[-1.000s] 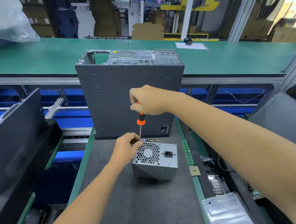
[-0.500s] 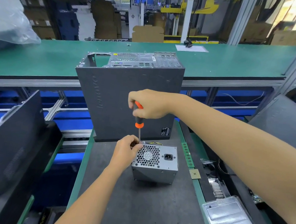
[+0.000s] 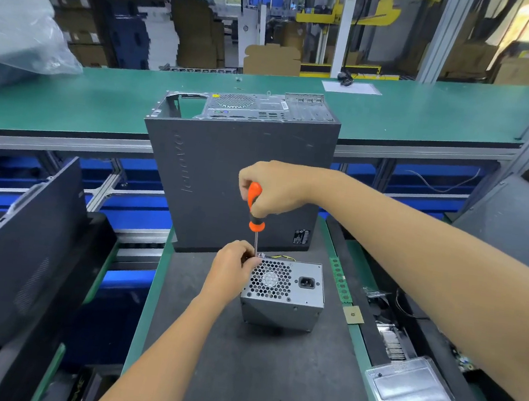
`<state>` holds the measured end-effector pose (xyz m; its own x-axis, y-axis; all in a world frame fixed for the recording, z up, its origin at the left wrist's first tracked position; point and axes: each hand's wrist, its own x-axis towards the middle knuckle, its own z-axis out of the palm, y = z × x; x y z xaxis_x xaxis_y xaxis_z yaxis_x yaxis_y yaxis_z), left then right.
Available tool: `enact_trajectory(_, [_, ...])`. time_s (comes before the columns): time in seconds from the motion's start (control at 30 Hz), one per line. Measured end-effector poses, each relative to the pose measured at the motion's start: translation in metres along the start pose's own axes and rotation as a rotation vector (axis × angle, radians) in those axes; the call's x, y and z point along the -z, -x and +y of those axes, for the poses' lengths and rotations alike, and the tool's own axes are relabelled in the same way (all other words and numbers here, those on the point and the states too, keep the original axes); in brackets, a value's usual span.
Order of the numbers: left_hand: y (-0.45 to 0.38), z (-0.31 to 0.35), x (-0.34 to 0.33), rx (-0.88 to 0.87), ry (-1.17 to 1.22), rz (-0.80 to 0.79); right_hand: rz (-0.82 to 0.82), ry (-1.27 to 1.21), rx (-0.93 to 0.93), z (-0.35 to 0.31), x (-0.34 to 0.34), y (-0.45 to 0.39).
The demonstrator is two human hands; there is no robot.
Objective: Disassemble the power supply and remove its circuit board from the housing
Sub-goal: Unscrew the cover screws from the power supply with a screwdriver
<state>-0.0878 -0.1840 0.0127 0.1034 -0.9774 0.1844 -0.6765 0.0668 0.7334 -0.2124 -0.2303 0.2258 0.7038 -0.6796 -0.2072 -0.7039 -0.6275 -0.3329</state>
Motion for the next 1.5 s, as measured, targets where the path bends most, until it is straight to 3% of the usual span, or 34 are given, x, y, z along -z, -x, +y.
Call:
enact_trajectory(0.13, [0.001,-0.003,0.0,-0.023,0.003,-0.005,0.146,0.275,-0.118,-0.001,-0.005,-0.005])
enact_trajectory(0.3, [0.0,-0.002,0.0,-0.057,-0.045,0.013,0.01,0.05,0.014,-0.001,0.003,0.003])
enact_trajectory(0.5, [0.0,-0.001,-0.004,-0.064,-0.093,0.035,0.098,0.159,-0.114,-0.003,0.001,0.001])
enact_trajectory(0.67, [0.001,-0.002,-0.006,-0.077,-0.128,0.08,0.206,0.068,-0.154,0.006,0.004,0.004])
enact_trajectory(0.77, [0.001,-0.003,-0.005,-0.07,-0.111,0.089,0.151,0.015,-0.197,0.013,0.004,0.008])
enact_trajectory(0.93, [0.001,-0.006,0.002,-0.049,-0.095,0.112,-0.203,0.02,-0.271,0.029,0.001,0.014])
enact_trajectory(1.13, [0.007,-0.048,0.024,0.109,-0.095,0.142,-0.095,0.186,-0.277,0.048,-0.027,0.013])
enact_trajectory(1.33, [0.025,-0.091,0.021,0.308,-0.1,0.114,-0.057,-0.354,-0.325,0.055,-0.102,0.002])
enact_trajectory(1.5, [0.024,-0.105,0.019,0.328,-0.173,0.104,-0.012,-0.412,-0.266,0.05,-0.125,-0.012])
